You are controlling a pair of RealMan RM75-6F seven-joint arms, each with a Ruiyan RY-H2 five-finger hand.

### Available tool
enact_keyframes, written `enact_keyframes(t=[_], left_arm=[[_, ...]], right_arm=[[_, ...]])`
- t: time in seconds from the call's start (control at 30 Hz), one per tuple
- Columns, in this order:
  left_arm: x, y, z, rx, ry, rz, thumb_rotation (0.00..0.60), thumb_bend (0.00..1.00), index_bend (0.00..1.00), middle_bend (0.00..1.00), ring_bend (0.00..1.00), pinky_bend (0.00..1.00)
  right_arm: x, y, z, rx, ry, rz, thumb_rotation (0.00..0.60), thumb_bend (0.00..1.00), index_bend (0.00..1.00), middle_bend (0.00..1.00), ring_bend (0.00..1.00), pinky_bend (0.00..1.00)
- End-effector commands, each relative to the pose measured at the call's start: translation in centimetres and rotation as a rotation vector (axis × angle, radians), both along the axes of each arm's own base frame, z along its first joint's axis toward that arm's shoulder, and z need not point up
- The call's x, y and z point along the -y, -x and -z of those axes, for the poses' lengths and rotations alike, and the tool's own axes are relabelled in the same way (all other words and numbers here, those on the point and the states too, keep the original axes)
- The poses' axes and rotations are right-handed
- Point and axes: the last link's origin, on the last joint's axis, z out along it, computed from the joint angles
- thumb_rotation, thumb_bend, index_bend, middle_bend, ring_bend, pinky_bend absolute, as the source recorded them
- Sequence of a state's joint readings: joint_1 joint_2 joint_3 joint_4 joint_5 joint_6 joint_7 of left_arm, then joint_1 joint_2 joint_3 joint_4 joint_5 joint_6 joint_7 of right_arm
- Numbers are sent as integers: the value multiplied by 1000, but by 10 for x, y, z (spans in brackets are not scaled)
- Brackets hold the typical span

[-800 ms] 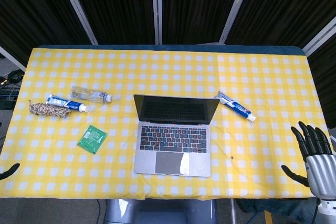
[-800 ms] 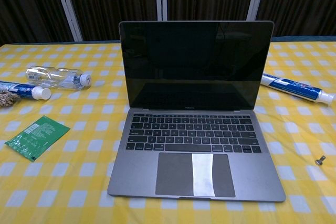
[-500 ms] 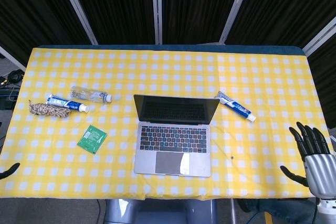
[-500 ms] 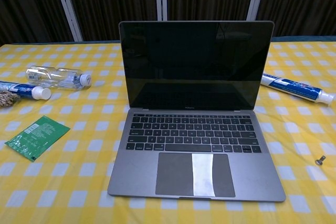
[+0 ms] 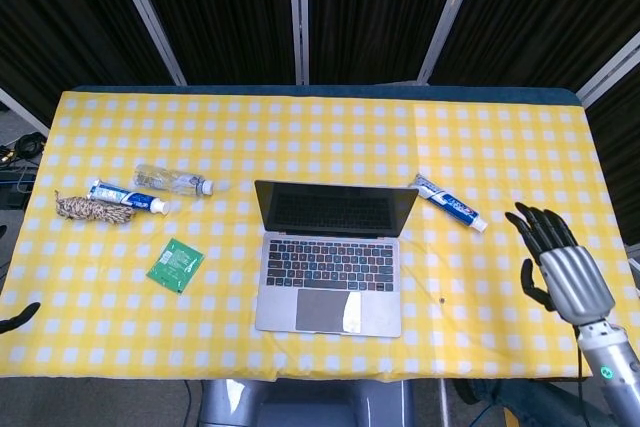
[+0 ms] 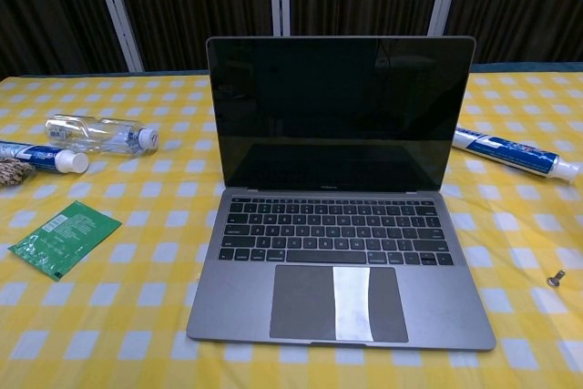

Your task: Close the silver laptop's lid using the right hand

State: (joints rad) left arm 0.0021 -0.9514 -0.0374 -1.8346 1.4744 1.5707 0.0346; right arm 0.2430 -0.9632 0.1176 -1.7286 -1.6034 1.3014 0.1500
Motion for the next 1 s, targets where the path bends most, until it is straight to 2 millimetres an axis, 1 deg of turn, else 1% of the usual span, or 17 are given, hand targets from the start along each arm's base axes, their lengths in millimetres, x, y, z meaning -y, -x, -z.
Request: enact_keyframes(t=[0.03, 0.1, 0.13, 0.23, 0.3, 0.37, 0.53, 0.7, 0.77, 0.83, 0.9, 1.0], left_arm=[[-8, 2, 6, -8, 15, -16, 600, 0, 0, 0, 0, 0], [-10, 3, 8, -11, 20, -24, 600, 0, 0, 0, 0, 0], [-12, 4, 9, -12, 23, -31, 600, 0, 0, 0, 0, 0], [-16, 6, 10, -12, 30, -44, 600, 0, 0, 0, 0, 0], [-18, 8, 11, -13, 32, -52, 600, 0, 0, 0, 0, 0], [-19, 9, 11, -11, 34, -58, 600, 0, 0, 0, 0, 0], [-23, 12, 11, -2, 38, -68, 600, 0, 0, 0, 0, 0], [-24, 13, 12, -1, 41, -73, 600, 0, 0, 0, 0, 0], [-25, 13, 12, -1, 45, -74, 600, 0, 0, 0, 0, 0], [-25, 13, 13, -3, 48, -76, 600, 0, 0, 0, 0, 0], [-25, 13, 13, -4, 49, -77, 600, 0, 0, 0, 0, 0], [-26, 14, 13, -6, 49, -80, 600, 0, 0, 0, 0, 0]], right_arm=[[65, -45, -1, 82, -127, -36, 600, 1000, 0, 0, 0, 0], [78, -55, 0, 97, -150, -34, 600, 1000, 0, 0, 0, 0], [88, -62, 3, 111, -164, -32, 600, 1000, 0, 0, 0, 0], [108, -80, 11, 134, -213, -15, 600, 1000, 0, 0, 0, 0], [119, -94, 18, 145, -255, -3, 600, 1000, 0, 0, 0, 0], [125, -102, 24, 138, -286, 8, 600, 1000, 0, 0, 0, 0], [132, -114, 37, 130, -337, 24, 600, 1000, 16, 6, 0, 0], [139, -119, 53, 114, -366, 38, 600, 1000, 37, 38, 0, 2], [141, -121, 58, 112, -373, 45, 600, 1000, 38, 62, 0, 24], [145, -124, 64, 106, -377, 49, 600, 1000, 40, 99, 24, 69], [146, -126, 67, 105, -379, 51, 600, 1000, 56, 165, 90, 110], [148, -132, 73, 100, -389, 54, 600, 1000, 100, 248, 163, 148]])
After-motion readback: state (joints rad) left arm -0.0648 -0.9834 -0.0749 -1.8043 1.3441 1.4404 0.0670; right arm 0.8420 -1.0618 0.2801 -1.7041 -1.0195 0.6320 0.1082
